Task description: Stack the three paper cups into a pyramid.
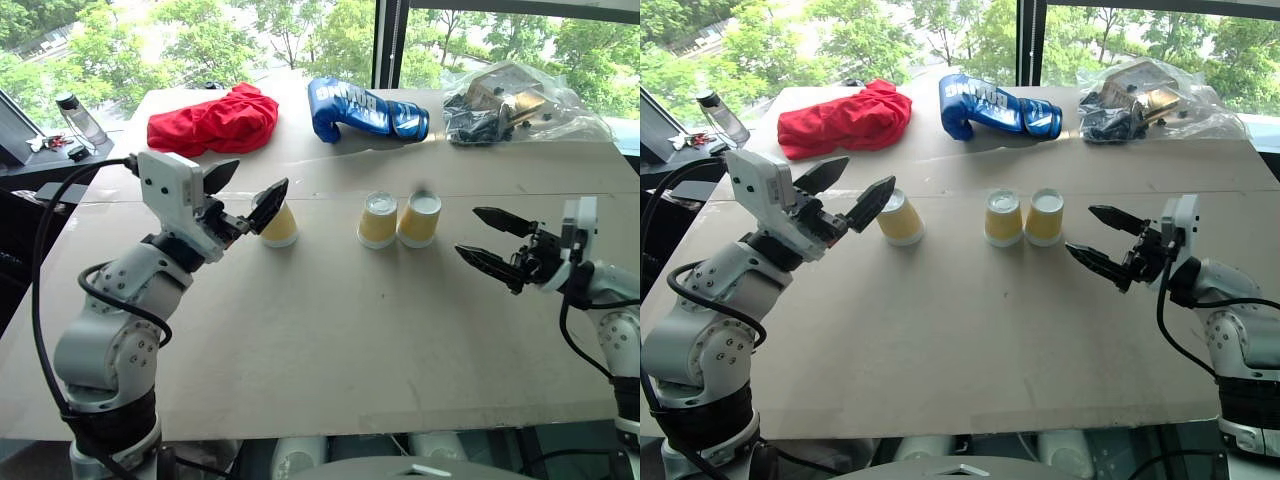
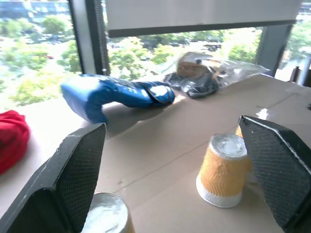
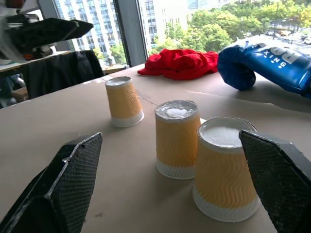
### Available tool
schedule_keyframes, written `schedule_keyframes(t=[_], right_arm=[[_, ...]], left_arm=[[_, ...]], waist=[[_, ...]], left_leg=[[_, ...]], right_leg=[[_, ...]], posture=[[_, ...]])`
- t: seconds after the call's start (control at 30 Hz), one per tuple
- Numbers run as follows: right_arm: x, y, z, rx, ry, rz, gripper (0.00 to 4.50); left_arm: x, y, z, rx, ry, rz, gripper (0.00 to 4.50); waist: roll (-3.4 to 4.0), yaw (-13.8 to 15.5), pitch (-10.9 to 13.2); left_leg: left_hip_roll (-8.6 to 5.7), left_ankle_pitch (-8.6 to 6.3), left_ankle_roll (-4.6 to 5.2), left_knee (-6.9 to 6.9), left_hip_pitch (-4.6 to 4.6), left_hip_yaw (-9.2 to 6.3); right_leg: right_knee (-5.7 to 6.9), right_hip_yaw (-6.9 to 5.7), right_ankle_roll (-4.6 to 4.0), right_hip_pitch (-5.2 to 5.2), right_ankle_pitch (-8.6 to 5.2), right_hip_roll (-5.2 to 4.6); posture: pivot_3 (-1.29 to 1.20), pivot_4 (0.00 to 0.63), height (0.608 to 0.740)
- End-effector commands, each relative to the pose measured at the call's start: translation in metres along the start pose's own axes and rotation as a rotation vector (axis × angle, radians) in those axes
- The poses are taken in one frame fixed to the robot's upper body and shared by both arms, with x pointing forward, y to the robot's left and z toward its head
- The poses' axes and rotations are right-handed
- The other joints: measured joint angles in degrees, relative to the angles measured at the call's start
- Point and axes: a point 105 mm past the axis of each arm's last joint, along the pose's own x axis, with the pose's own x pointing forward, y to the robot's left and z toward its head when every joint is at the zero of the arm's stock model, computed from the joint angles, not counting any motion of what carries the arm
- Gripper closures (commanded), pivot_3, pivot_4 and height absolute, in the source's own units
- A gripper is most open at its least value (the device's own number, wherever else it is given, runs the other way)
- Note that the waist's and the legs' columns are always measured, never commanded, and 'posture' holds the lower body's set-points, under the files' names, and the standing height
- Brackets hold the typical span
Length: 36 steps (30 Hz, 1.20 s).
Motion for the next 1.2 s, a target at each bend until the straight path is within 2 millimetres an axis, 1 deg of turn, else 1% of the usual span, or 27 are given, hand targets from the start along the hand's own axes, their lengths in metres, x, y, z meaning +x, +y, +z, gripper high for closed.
schedule_keyframes(t=[0.03,0.23,0.37,0.47,0.67,0.77,0.9,1.0,1.1,1.13,1.2], right_arm=[[-0.008,0.014,0.016,-0.057,-0.062,0.059,0.05],[-0.018,0.02,0.008,-0.07,-0.016,0.054,0.05],[-0.017,0.024,0.01,-0.071,-0.028,0.035,0.05],[-0.016,0.029,0.009,-0.068,-0.029,0.031,0.05],[-0.016,0.032,0.007,-0.059,-0.033,0.018,0.05],[-0.017,0.032,0.006,-0.058,-0.034,0.015,0.05],[-0.017,0.032,0.007,-0.06,-0.043,0.008,0.05],[-0.016,0.034,0.01,-0.057,-0.058,0.017,0.0],[-0.015,0.036,0.013,-0.056,-0.06,0.032,0.0],[-0.015,0.038,0.014,-0.052,-0.067,0.044,0.0],[-0.013,0.041,0.016,-0.044,-0.079,0.065,0.0]], left_arm=[[-0.001,0.01,-0.013,0.074,-0.022,0.111,0.0],[0.012,0.018,-0.046,0.084,-0.012,0.197,0.0],[0.021,0.011,-0.065,0.069,0.005,0.154,0.0],[0.029,0.005,-0.072,0.068,0.003,0.115,0.0],[0.046,0.012,-0.085,0.075,0.016,0.129,0.0],[0.052,0.01,-0.092,0.082,0.029,0.113,0.0],[0.058,0.009,-0.097,0.068,0.026,0.113,0.0],[0.064,0.008,-0.094,0.053,0.006,0.113,0.81],[0.065,0.007,-0.09,0.053,-0.008,0.106,2.13],[0.065,0.006,-0.089,0.056,-0.013,0.1,2.31],[0.065,0.005,-0.087,0.061,-0.018,0.095,2.31]], waist=[[0.0,0.2,0.0],[-0.02,0.8,0.0],[-0.03,0.9,0.0],[-0.03,0.9,0.0],[-0.04,1.1,0.0],[-0.04,1.2,0.0],[-0.04,1.3,0.0],[-0.04,1.6,0.0],[-0.04,1.6,0.0],[-0.04,1.6,0.0],[-0.04,1.6,0.0]], left_leg=[[0.0,0.0,0.0,0.01,0.01,-0.01],[-0.07,0.0,0.0,0.1,0.01,-0.05],[-0.1,0.0,0.0,0.11,0.0,-0.03],[-0.09,0.0,0.0,0.1,0.0,-0.05],[-0.1,0.01,-0.01,0.11,0.0,-0.06],[-0.14,0.01,-0.01,0.12,0.0,-0.06],[-0.12,0.01,-0.01,0.11,0.0,-0.08],[-0.13,0.01,-0.01,0.12,0.0,-0.1],[-0.12,0.01,-0.01,0.12,-0.01,-0.08],[-0.12,0.01,-0.01,0.12,-0.01,-0.08],[-0.12,0.01,-0.01,0.12,-0.01,-0.09]], right_leg=[[0.01,-0.01,0.0,0.01,0.0,0.0],[0.03,-0.08,-0.01,0.09,0.0,-0.03],[0.02,-0.06,-0.01,0.09,0.0,-0.04],[0.02,-0.1,-0.01,0.08,0.0,0.01],[0.03,-0.12,-0.01,0.09,0.0,0.01],[0.02,-0.14,0.0,0.09,0.01,0.01],[0.02,-0.15,0.0,0.08,0.0,0.02],[0.04,-0.18,0.0,0.08,0.01,0.02],[0.03,-0.16,0.0,0.09,0.01,0.01],[0.02,-0.16,0.0,0.09,0.01,0.01],[0.03,-0.18,0.0,0.08,0.01,0.02]], posture=[[0.0,0.15,0.74],[0.0,0.15,0.74],[0.0,0.15,0.74],[0.0,0.15,0.74],[0.0,0.15,0.74],[0.0,0.15,0.74],[0.0,0.15,0.74],[0.0,0.15,0.74],[0.0,0.15,0.74],[0.0,0.15,0.74],[0.0,0.15,0.74]])
